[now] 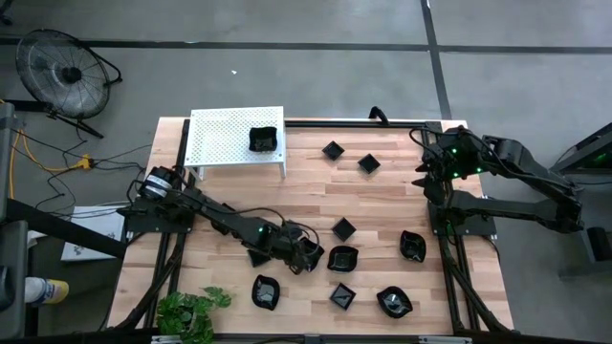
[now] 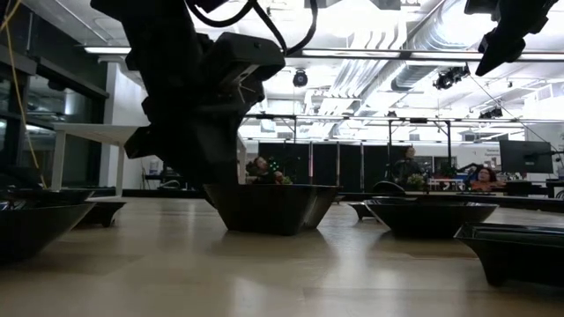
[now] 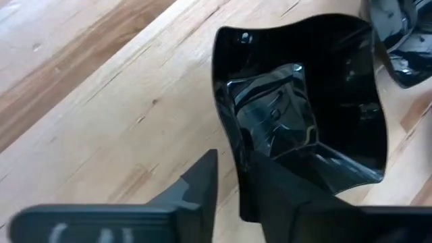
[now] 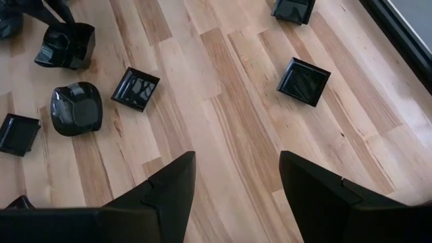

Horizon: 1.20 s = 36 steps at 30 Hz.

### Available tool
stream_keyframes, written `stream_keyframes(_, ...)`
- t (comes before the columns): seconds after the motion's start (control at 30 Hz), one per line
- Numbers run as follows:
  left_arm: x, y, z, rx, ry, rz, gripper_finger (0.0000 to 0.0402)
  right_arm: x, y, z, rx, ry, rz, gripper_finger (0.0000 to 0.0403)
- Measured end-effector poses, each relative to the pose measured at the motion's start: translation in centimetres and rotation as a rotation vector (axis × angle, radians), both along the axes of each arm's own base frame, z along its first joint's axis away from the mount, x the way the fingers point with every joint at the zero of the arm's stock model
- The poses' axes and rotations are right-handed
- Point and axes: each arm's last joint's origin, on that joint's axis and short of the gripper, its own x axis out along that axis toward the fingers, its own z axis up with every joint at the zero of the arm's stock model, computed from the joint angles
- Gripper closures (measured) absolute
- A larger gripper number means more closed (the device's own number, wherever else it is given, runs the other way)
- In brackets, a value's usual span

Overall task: Pick & Place Mini shaped plates
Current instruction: Stack the black distorted square plate on top of the black distorted square plate on the shelf

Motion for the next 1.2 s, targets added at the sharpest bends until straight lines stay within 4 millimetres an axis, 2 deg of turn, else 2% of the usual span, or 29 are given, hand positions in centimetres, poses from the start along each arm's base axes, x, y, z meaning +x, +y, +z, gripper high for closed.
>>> stream_keyframes(0.27,0.0,-0.1,0.0,-0.015,-0.002,-0.008,0.0396,0.0,0.0,0.0,0.0,0.0,0.0,0.0194)
stream_keyframes(0.6,0.0,-0.1,0.5,-0.023,-0.024,-0.004,0.04,0.0,0.0,0.0,0.001,0.002,0.001,0.0194)
stream_keyframes(0.9,-1.5,0.8,4.9,0.023,-0.124,0.065,0.0401,-0.1,0.1,-0.1,-0.007,0.012,0.022,0.0194)
stream_keyframes(1.2,-4.4,2.3,9.7,0.092,-0.215,0.146,0.0401,-0.1,0.1,-0.1,-0.007,0.012,0.023,0.0194)
